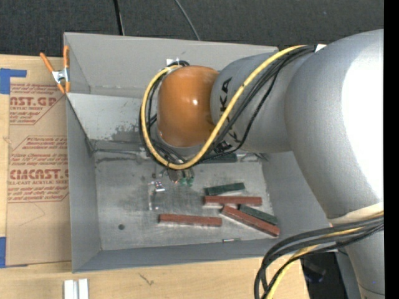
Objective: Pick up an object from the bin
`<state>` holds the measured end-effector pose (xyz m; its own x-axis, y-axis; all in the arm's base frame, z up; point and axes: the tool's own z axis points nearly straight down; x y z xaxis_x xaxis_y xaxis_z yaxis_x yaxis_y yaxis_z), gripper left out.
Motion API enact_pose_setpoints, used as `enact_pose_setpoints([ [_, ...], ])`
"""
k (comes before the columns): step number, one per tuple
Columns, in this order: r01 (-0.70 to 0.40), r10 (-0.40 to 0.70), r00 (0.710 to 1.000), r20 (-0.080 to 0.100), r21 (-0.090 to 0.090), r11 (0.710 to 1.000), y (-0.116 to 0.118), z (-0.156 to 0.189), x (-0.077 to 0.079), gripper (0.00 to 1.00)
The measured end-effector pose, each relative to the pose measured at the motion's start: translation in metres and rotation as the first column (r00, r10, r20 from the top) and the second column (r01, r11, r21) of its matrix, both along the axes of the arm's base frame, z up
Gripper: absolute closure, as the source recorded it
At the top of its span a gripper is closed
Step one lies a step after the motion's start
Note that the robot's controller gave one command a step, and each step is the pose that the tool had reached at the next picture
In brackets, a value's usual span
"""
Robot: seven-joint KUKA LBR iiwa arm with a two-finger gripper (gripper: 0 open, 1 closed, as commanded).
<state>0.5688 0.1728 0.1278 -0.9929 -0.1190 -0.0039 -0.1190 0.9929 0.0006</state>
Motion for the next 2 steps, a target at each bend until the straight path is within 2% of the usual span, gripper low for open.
enact_pose_setpoints([
  [1,-0.076,0.076,0.997,-0.005,-0.001,0.997,-0.011,-0.016,0.004,0.00],
  [2,0.004,-0.004,1.000,-0.012,-0.003,1.000,-0.065,-0.016,-0.072,0.00],
])
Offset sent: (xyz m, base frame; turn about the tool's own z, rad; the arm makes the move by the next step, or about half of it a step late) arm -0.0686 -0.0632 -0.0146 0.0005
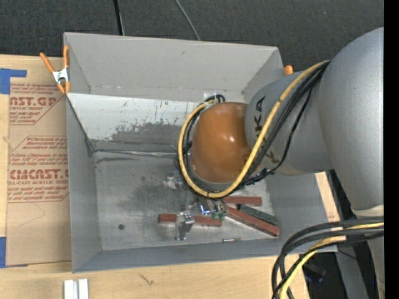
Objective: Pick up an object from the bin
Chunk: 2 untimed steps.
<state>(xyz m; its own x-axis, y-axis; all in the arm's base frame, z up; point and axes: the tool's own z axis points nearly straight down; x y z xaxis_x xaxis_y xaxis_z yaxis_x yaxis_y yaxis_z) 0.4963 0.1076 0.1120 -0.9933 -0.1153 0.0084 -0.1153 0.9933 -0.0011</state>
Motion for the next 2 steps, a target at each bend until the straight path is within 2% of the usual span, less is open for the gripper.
enact_pose_setpoints([
  [1,-0.167,0.167,0.986,0.012,0.003,0.986,-0.010,-0.032,0.038,0.00],
  [2,0.203,-0.203,0.979,0.011,0.010,0.979,-0.048,-0.039,-0.008,1.00],
])
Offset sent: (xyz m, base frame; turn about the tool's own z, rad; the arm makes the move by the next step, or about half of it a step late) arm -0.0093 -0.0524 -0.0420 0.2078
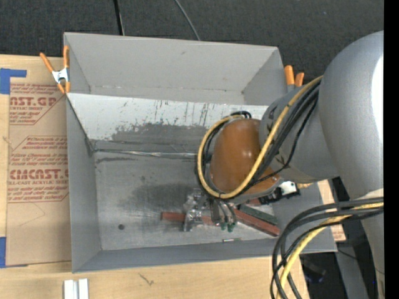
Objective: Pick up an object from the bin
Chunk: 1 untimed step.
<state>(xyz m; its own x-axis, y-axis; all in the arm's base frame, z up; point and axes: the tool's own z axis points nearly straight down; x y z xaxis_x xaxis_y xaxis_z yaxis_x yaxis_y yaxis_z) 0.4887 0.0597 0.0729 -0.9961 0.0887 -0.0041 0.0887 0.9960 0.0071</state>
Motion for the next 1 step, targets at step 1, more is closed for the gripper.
enact_pose_setpoints([
  [1,0.000,0.000,1.000,0.000,0.000,1.000,0.0000,0.0000,0.0000,1.00],
])
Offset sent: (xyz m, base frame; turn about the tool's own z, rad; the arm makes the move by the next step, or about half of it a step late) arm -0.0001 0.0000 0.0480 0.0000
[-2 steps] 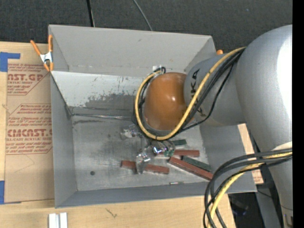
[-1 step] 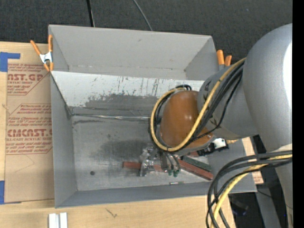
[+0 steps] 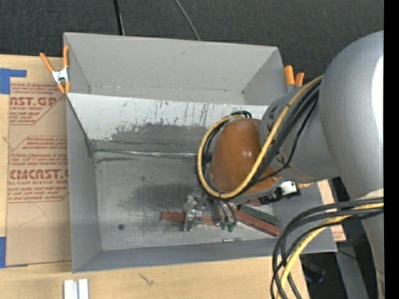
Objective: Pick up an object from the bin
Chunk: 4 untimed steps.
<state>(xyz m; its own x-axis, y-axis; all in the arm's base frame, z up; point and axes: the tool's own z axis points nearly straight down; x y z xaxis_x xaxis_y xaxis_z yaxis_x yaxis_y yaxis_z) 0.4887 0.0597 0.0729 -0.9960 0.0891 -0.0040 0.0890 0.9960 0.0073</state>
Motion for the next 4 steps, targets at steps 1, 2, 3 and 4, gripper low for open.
enact_pose_setpoints([
  [1,-0.001,0.001,1.000,-0.008,-0.005,1.000,-0.001,0.015,-0.002,1.00],
  [2,0.000,0.000,1.000,-0.013,-0.006,1.000,-0.001,0.050,-0.003,1.00],
  [3,-0.001,0.001,1.000,-0.002,-0.006,1.000,0.000,0.077,-0.001,1.00],
  [4,0.000,0.000,1.000,-0.001,-0.005,1.000,0.000,0.089,-0.001,1.00],
])
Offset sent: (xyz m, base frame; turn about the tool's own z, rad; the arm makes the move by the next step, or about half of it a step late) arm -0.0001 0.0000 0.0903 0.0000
